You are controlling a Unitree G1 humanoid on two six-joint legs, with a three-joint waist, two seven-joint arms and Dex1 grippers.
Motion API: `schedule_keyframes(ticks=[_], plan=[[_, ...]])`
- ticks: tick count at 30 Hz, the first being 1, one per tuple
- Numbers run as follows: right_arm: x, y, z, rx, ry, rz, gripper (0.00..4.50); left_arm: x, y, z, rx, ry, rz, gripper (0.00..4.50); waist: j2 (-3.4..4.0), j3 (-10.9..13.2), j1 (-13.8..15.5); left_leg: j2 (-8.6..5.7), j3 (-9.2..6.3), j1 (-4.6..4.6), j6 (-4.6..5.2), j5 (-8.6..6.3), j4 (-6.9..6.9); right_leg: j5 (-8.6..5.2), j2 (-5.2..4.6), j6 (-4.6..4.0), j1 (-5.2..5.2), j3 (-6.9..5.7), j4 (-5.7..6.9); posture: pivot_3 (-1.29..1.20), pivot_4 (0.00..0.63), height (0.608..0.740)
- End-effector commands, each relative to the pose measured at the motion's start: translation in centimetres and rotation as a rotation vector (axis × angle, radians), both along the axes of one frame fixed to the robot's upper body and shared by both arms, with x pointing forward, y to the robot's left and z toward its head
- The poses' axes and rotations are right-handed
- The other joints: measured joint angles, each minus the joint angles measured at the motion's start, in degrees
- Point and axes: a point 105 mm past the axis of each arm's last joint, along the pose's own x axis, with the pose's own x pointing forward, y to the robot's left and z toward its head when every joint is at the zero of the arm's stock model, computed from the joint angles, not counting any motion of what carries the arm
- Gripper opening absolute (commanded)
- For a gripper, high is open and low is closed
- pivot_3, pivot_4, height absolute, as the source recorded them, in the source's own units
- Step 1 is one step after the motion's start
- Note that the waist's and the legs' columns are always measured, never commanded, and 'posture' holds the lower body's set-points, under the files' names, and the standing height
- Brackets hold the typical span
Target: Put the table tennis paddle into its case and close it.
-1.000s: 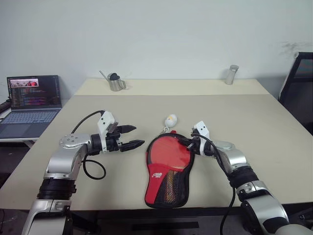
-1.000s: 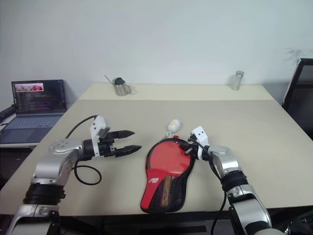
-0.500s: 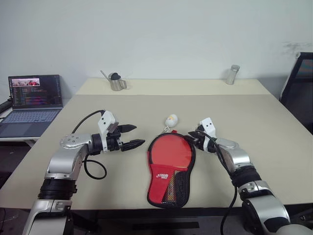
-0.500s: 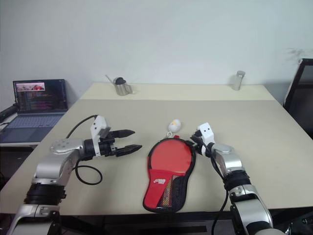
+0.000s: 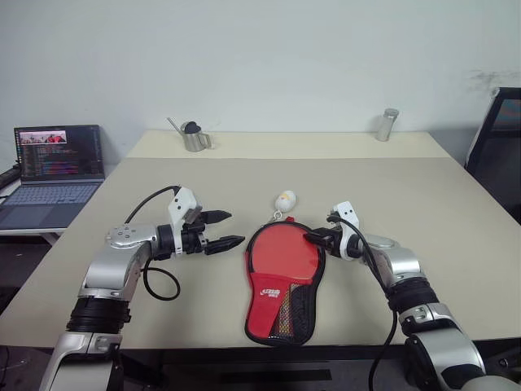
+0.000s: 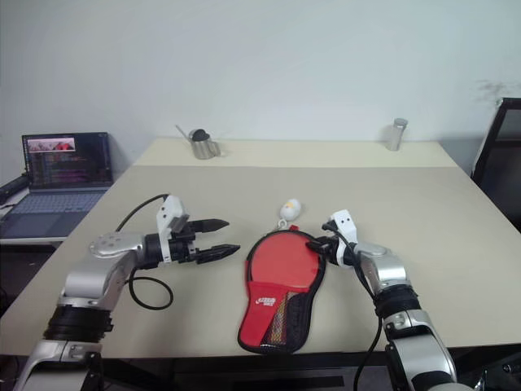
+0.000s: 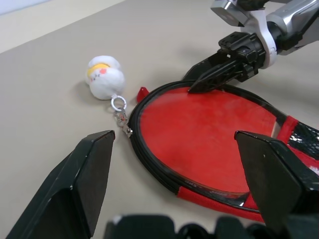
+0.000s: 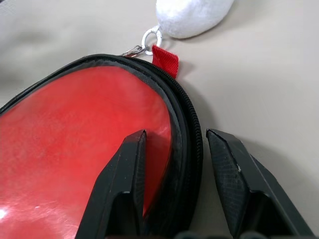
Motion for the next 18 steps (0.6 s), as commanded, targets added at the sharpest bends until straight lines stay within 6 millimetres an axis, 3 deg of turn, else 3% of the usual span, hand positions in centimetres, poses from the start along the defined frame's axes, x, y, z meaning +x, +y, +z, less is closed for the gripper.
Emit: schedule_keyframes(ticks=[1, 5, 18], plan=[[-0.6, -0.6, -2.2, -0.016, 0.108, -0.029, 1.16, -0.3, -0.2, 1.3, 0.0, -0.056, -0.02, 4.23, 0.0, -0.02, 0.0, 0.0, 0.0, 0.03, 0.0, 0.0, 0.0, 0.0, 0.0, 0.0, 0.03, 0.0, 0.0, 0.0, 0.15, 0.74], [-0.5, -0.9, -2.4, -0.01, 0.145, -0.05, 0.05, -0.5, -0.1, 1.2, 0.003, -0.053, -0.02, 4.23, -0.01, -0.03, 0.0, 0.0, -0.01, 0.08, 0.0, 0.0, 0.02, 0.0, 0.0, 0.0, 0.08, -0.01, 0.02, 0.0, 0.15, 0.74], [-2.6, 0.4, -2.9, -0.043, 0.164, 0.106, 0.02, -1.2, -0.6, 0.8, -0.006, -0.032, -0.036, 4.23, -0.01, -0.03, 0.14, 0.0, -0.02, 0.02, 0.01, -0.01, -0.02, 0.0, 0.0, 0.0, 0.05, -0.01, -0.06, 0.0, 0.15, 0.74]])
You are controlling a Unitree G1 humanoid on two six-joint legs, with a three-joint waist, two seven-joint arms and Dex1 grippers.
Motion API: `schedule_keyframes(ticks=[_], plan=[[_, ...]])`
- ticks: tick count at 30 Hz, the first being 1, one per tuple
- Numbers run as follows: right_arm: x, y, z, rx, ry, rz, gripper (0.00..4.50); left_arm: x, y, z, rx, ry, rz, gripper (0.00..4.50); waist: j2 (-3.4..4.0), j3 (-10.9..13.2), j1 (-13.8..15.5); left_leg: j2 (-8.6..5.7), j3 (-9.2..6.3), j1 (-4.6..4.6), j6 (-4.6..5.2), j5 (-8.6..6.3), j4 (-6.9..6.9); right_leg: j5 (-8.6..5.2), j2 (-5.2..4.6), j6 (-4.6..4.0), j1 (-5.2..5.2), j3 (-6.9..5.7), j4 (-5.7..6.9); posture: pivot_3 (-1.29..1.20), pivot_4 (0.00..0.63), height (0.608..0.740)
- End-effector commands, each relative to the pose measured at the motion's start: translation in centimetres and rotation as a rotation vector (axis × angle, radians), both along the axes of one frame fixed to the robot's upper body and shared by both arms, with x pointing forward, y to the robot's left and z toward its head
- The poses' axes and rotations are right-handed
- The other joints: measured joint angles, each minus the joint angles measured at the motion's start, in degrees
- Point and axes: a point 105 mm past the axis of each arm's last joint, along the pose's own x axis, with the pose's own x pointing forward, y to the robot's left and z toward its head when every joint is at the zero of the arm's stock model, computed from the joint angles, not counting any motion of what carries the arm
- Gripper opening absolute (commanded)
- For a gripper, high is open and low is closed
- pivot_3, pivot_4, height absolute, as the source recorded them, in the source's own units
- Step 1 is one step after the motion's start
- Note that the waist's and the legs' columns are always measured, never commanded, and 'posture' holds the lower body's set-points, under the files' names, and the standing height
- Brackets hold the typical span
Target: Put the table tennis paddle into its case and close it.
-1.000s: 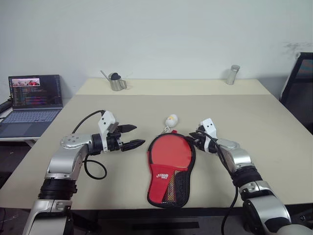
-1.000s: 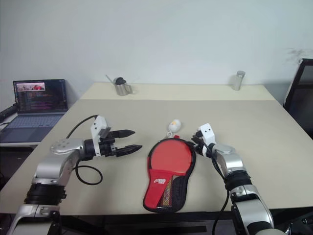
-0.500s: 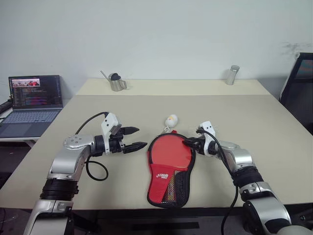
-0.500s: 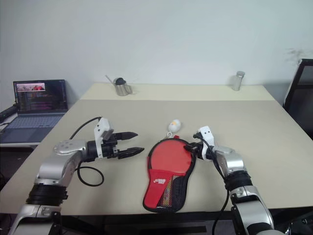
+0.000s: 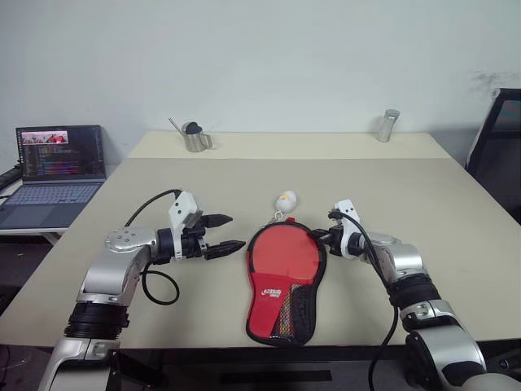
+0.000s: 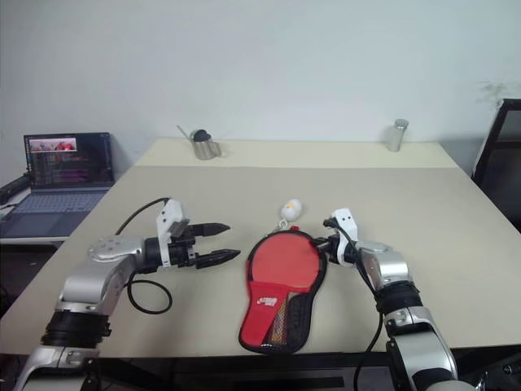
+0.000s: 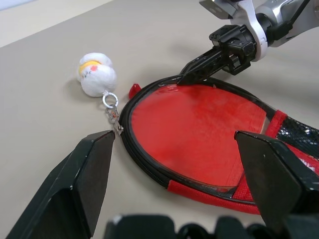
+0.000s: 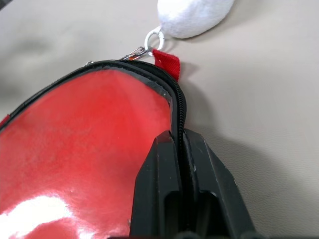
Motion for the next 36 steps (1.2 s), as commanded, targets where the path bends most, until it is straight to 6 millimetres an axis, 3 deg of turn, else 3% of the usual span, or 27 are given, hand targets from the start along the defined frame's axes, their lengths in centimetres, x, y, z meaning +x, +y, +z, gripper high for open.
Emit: schedule_keyframes(ticks=[1, 8, 17, 20, 25, 26, 28, 30, 36], plan=[[-2.6, 0.8, -3.3, -0.045, 0.136, 0.115, 0.02, -0.5, -0.4, 1.1, -0.007, -0.042, -0.022, 4.23, 0.0, 0.0, 0.01, 0.0, 0.0, -0.01, 0.0, 0.0, 0.0, 0.0, 0.0, 0.0, -0.01, 0.0, -0.02, 0.0, 0.15, 0.74], [-3.8, 0.6, -3.4, -0.064, 0.145, 0.155, 0.02, -0.5, -0.5, 1.0, -0.006, -0.04, -0.026, 4.23, 0.0, 0.0, 0.04, 0.0, 0.0, -0.03, 0.01, -0.02, -0.02, -0.03, 0.0, -0.04, -0.02, 0.0, -0.05, 0.0, 0.15, 0.74], [-2.0, 0.0, -3.3, -0.077, 0.111, 0.023, 0.02, -0.3, -0.6, 1.0, -0.005, -0.043, -0.025, 4.23, -0.02, -0.01, -0.16, 0.01, 0.01, 0.06, 0.0, -0.01, 0.01, -0.03, 0.01, -0.04, 0.01, 0.0, 0.05, 0.0, 0.15, 0.74], [-1.4, -0.5, -3.0, -0.074, 0.102, -0.026, 0.72, -0.3, -0.7, 1.0, -0.005, -0.044, -0.026, 4.23, -0.01, -0.02, -0.21, 0.02, 0.01, 0.12, 0.0, -0.01, 0.01, -0.02, 0.01, -0.04, 0.05, 0.0, 0.1, 0.0, 0.15, 0.74], [-0.8, -1.4, -2.2, -0.057, 0.084, -0.082, 2.34, -0.3, -1.0, 0.8, -0.01, -0.045, -0.029, 4.23, -0.01, -0.02, -0.17, 0.02, 0.0, 0.14, -0.01, 0.0, 0.06, 0.02, 0.01, -0.1, 0.1, -0.02, 0.11, 0.0, 0.15, 0.74], [-1.0, -1.3, -1.6, -0.033, 0.076, -0.075, 2.62, -0.3, -1.0, 0.8, -0.011, -0.046, -0.03, 4.23, -0.01, -0.02, -0.16, 0.02, 0.01, 0.14, -0.01, 0.0, 0.06, 0.02, 0.01, -0.1, 0.1, -0.01, 0.11, 0.0, 0.15, 0.74], [-1.3, -1.0, 0.1, 0.023, 0.059, -0.064, 2.62, -0.4, -1.4, 0.6, -0.012, -0.045, -0.043, 4.23, -0.01, -0.02, -0.06, 0.02, 0.0, 0.1, -0.01, 0.0, 0.05, 0.03, 0.01, -0.1, 0.08, -0.01, 0.1, 0.0, 0.15, 0.74], [-1.8, -0.8, 3.1, 0.119, 0.036, -0.046, 2.62, -0.5, -2.2, 0.2, -0.008, -0.043, -0.075, 4.23, 0.01, 0.02, 0.08, 0.02, -0.01, -0.01, -0.01, 0.0, 0.04, 0.02, 0.0, -0.1, -0.02, -0.02, 0.08, 0.0, 0.15, 0.74], [-2.2, -0.6, 8.3, 0.234, -0.023, -0.047, 2.62, -1.0, -4.8, -1.4, -0.019, -0.01, -0.166, 4.23, 0.1, 0.09, 0.17, 0.0, -0.01, -0.14, 0.0, -0.01, 0.02, 0.02, -0.02, -0.1, -0.11, -0.02, 0.01, 0.0, 0.15, 0.74]])
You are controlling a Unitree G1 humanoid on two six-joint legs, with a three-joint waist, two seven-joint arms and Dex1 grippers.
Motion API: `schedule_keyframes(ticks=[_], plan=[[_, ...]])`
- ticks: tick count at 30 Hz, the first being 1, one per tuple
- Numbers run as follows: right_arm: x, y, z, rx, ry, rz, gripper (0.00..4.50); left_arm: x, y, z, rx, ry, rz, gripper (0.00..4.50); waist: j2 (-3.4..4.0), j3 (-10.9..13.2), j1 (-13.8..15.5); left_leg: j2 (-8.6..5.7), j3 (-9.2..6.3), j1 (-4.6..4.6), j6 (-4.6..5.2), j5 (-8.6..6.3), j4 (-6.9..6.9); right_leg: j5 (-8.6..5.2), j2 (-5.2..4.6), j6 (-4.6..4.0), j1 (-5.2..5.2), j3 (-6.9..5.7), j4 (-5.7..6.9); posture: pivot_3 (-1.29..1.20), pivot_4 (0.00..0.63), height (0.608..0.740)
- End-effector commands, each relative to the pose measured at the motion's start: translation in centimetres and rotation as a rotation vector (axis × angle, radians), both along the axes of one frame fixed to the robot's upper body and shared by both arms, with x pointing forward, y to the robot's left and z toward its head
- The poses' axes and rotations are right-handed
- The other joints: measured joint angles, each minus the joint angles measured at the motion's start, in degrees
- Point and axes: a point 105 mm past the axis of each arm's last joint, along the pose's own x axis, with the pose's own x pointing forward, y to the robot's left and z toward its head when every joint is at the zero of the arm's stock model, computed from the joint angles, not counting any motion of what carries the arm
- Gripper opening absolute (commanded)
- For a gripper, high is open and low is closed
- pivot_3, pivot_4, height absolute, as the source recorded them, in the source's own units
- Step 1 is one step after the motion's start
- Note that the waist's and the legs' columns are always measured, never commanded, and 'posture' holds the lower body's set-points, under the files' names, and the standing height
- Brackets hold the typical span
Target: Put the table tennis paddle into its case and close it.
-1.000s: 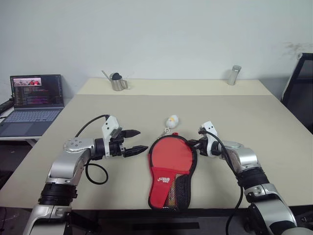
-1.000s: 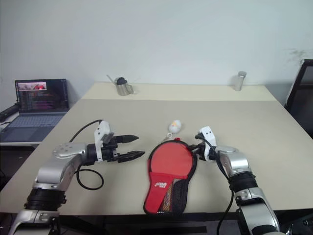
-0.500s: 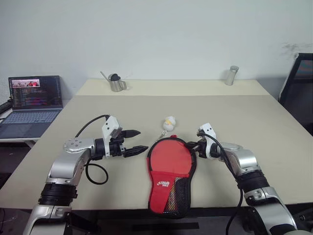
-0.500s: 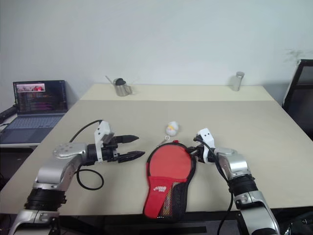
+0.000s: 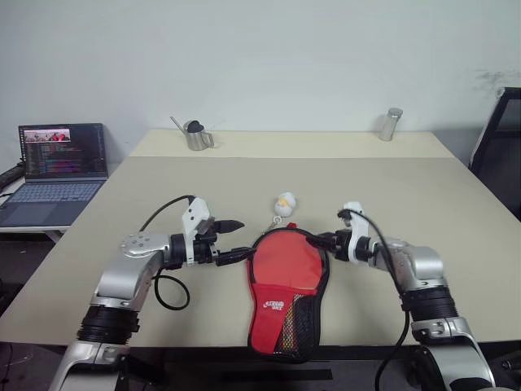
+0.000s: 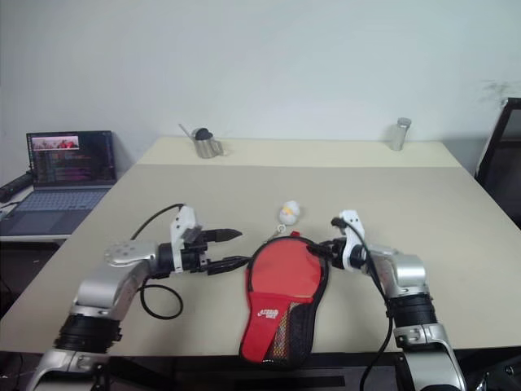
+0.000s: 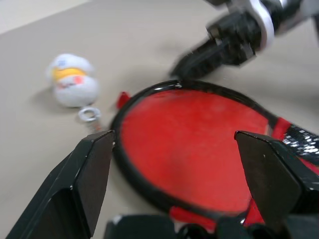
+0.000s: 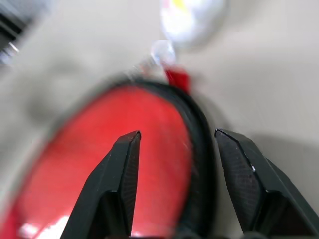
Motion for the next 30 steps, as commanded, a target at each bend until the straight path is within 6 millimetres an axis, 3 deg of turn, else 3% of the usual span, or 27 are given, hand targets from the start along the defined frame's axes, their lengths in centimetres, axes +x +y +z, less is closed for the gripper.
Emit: schedule_keyframes(ticks=[1, 6, 12, 13, 15, 19, 23, 30], plan=[[0.3, 0.1, 4.1, 0.061, -0.087, -0.008, 2.62, -0.4, -1.8, 0.0, -0.004, -0.03, -0.067, 4.23, 0.01, 0.0, -0.01, 0.0, 0.0, 0.0, 0.0, 0.0, 0.0, 0.0, 0.0, 0.0, 0.0, 0.0, 0.0, 0.0, 0.15, 0.74], [1.6, 1.8, 5.6, 0.058, -0.118, -0.008, 2.62, -0.3, -3.0, -1.4, 0.001, -0.015, -0.089, 4.23, 0.01, 0.0, -0.26, 0.01, 0.01, 0.05, 0.0, 0.0, -0.03, 0.0, 0.02, 0.0, 0.0, 0.0, 0.03, 0.0, 0.15, 0.74], [3.7, 5.4, 6.6, 0.066, -0.167, 0.021, 2.62, 0.0, -3.3, -2.2, 0.007, -0.017, -0.085, 4.23, 0.03, 0.02, -0.22, 0.0, 0.06, 0.05, 0.01, 0.0, -0.02, 0.0, 0.02, 0.0, -0.01, 0.02, 0.04, 0.0, 0.15, 0.74], [4.3, 6.0, 6.5, 0.058, -0.185, 0.018, 2.8, 0.1, -3.2, -2.2, 0.004, -0.021, -0.077, 4.23, 0.03, 0.02, -0.2, 0.0, 0.06, 0.04, 0.01, 0.0, -0.02, 0.0, 0.02, 0.0, -0.01, 0.01, 0.02, 0.0, 0.15, 0.74], [5.5, 6.7, 6.1, 0.012, -0.222, -0.008, 3.19, 0.2, -3.1, -2.1, 0.0, -0.027, -0.065, 4.23, 0.03, 0.02, -0.22, -0.01, 0.07, 0.04, 0.01, 0.0, -0.02, 0.0, 0.01, 0.0, 0.0, 0.02, 0.0, 0.0, 0.15, 0.74], [7.5, 7.4, 5.7, -0.089, -0.306, -0.086, 4.44, 0.1, -3.0, -2.0, -0.001, -0.03, -0.055, 4.23, 0.04, 0.03, -0.19, -0.02, 0.05, 0.04, 0.0, 0.0, -0.03, 0.0, 0.01, 0.0, -0.01, 0.01, 0.01, 0.0, 0.15, 0.74], [8.8, 7.7, 4.5, -0.18, -0.348, -0.203, 4.44, -0.1, -2.9, -2.0, 0.006, -0.032, -0.056, 4.23, 0.06, 0.05, -0.31, -0.01, 0.08, 0.04, 0.0, 0.0, -0.04, 0.0, 0.01, -0.01, -0.03, 0.03, 0.01, 0.0, 0.15, 0.74], [8.8, 8.8, 1.9, -0.185, -0.262, -0.296, 4.44, -0.3, -2.9, -1.8, 0.012, -0.047, -0.041, 4.23, 0.08, 0.06, -0.32, 0.0, 0.09, 0.04, -0.01, 0.01, -0.06, 0.0, 0.0, -0.02, -0.03, 0.06, 0.03, 0.0, 0.15, 0.74]])
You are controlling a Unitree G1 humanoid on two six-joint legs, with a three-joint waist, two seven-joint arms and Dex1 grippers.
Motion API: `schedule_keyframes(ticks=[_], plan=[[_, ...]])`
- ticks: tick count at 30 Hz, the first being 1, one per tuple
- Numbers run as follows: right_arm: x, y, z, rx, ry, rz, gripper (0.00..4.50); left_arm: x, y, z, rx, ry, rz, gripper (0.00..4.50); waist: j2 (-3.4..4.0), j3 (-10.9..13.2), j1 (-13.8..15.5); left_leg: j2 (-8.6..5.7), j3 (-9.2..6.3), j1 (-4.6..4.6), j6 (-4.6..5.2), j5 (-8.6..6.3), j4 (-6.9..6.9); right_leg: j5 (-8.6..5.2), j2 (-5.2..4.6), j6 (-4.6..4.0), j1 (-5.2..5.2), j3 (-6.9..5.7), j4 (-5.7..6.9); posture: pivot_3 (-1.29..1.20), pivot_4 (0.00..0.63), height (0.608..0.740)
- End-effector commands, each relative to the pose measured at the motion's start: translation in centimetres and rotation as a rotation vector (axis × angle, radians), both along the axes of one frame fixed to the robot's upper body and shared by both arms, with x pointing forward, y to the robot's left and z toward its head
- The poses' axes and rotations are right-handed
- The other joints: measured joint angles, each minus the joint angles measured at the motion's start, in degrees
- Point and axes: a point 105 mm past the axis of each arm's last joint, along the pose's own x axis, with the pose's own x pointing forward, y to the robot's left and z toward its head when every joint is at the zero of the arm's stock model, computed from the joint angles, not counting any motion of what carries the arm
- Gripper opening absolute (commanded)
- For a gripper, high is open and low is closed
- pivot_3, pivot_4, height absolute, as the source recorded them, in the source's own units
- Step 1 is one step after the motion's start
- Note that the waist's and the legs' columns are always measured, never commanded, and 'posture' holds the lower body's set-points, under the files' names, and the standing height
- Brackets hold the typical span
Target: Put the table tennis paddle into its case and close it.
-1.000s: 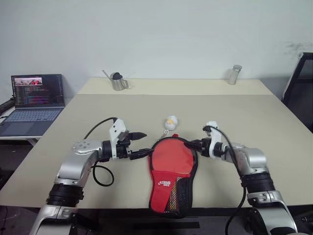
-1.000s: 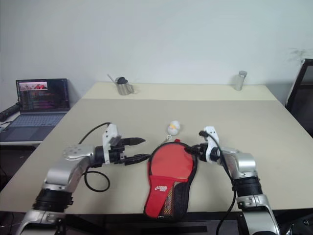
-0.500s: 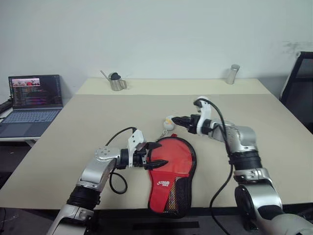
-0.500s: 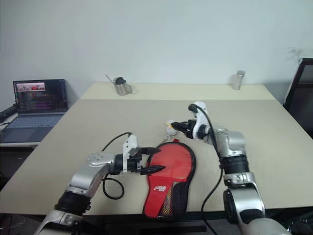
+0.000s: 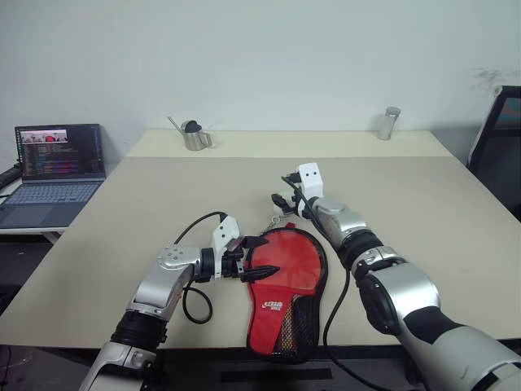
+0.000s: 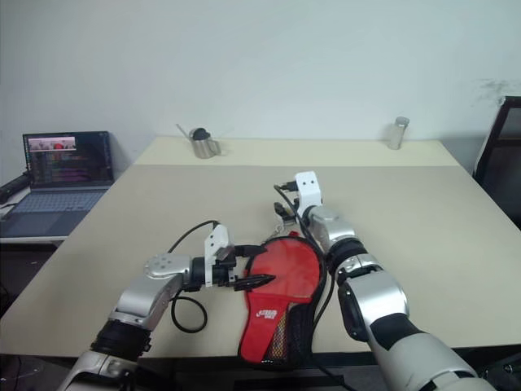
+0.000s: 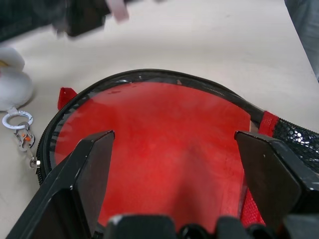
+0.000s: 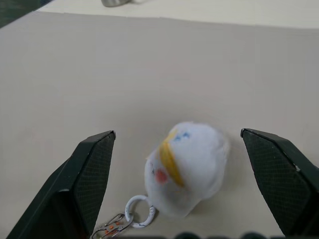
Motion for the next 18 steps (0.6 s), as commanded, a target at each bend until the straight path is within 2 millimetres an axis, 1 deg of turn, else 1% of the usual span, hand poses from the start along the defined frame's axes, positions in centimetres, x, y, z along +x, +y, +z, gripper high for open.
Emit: schedule_keyframes(ticks=[1, 4, 8, 9, 11, 12, 13, 14, 15, 18], plan=[[0.2, 0.7, 1.1, 0.031, -0.025, -0.04, 4.44, -0.2, 0.0, 1.2, -0.004, -0.056, 0.003, 4.23, 0.01, 0.01, 0.01, 0.0, 0.0, 0.0, 0.0, 0.0, 0.0, 0.0, 0.0, 0.0, 0.0, 0.0, 0.0, 0.0, 0.15, 0.74], [-0.1, 1.2, -0.1, -0.04, -0.014, -0.055, 4.44, -0.4, 0.1, 1.0, 0.003, -0.059, 0.01, 4.23, 0.03, 0.02, 0.01, 0.01, -0.01, 0.0, 0.0, 0.0, 0.0, 0.0, 0.0, 0.0, 0.0, 0.0, 0.0, 0.0, 0.15, 0.74], [-0.4, 1.6, -0.9, -0.121, -0.051, -0.07, 4.44, -0.7, -0.1, 1.0, 0.008, -0.067, 0.018, 4.23, 0.07, 0.04, 0.0, 0.0, -0.01, 0.01, 0.0, 0.0, -0.01, 0.0, 0.0, -0.01, -0.01, 0.0, 0.01, 0.0, 0.15, 0.74], [-0.3, 1.4, -1.0, -0.149, -0.07, -0.081, 4.29, -0.8, -0.2, 1.0, 0.01, -0.07, 0.021, 4.23, 0.07, 0.04, 0.0, 0.0, -0.01, 0.0, 0.0, 0.0, -0.01, 0.0, 0.0, -0.01, -0.01, -0.01, 0.01, 0.0, 0.15, 0.74], [-0.2, 1.0, -1.0, -0.179, -0.09, -0.115, 3.84, -0.9, -0.1, 1.0, 0.009, -0.069, 0.028, 4.23, 0.07, 0.04, -0.01, 0.0, -0.02, 0.01, -0.01, 0.0, 0.0, 0.0, 0.0, -0.01, -0.01, -0.01, 0.01, 0.0, 0.15, 0.74], [-0.1, 0.8, -0.9, -0.19, -0.103, -0.125, 3.55, -1.0, -0.1, 1.0, 0.008, -0.069, 0.031, 4.23, 0.07, 0.04, -0.01, 0.0, -0.01, 0.01, -0.01, 0.0, 0.0, 0.0, 0.0, -0.01, 0.0, -0.01, 0.01, 0.0, 0.15, 0.74], [-0.1, 0.6, -0.9, -0.194, -0.107, -0.14, 3.15, -1.1, 0.0, 0.9, 0.01, -0.066, 0.034, 4.23, 0.07, 0.04, -0.02, 0.0, -0.01, 0.01, -0.01, 0.0, 0.0, 0.0, 0.0, -0.01, 0.0, -0.01, 0.01, 0.0, 0.15, 0.74], [0.0, 0.5, -0.9, -0.2, -0.112, -0.152, 2.88, -1.3, 0.2, 0.8, 0.013, -0.063, 0.039, 4.23, 0.07, 0.04, -0.02, 0.0, -0.01, 0.01, -0.01, 0.0, 0.0, 0.0, 0.0, -0.01, 0.0, 0.0, 0.01, 0.0, 0.15, 0.74], [0.0, 0.4, -0.8, -0.204, -0.114, -0.158, 2.5, -1.4, 0.3, 0.7, 0.016, -0.06, 0.043, 4.23, 0.07, 0.05, -0.03, 0.0, -0.01, 0.01, -0.01, 0.0, 0.0, 0.0, 0.0, -0.01, 0.0, 0.0, 0.01, 0.0, 0.15, 0.74], [0.0, 0.2, -1.2, -0.22, -0.107, -0.166, 1.43, -1.6, 0.5, 0.5, 0.02, -0.052, 0.055, 4.23, 0.09, 0.05, -0.04, 0.0, -0.02, 0.02, -0.01, 0.0, -0.01, -0.01, 0.0, -0.01, 0.0, -0.01, 0.02, 0.0, 0.15, 0.74]])
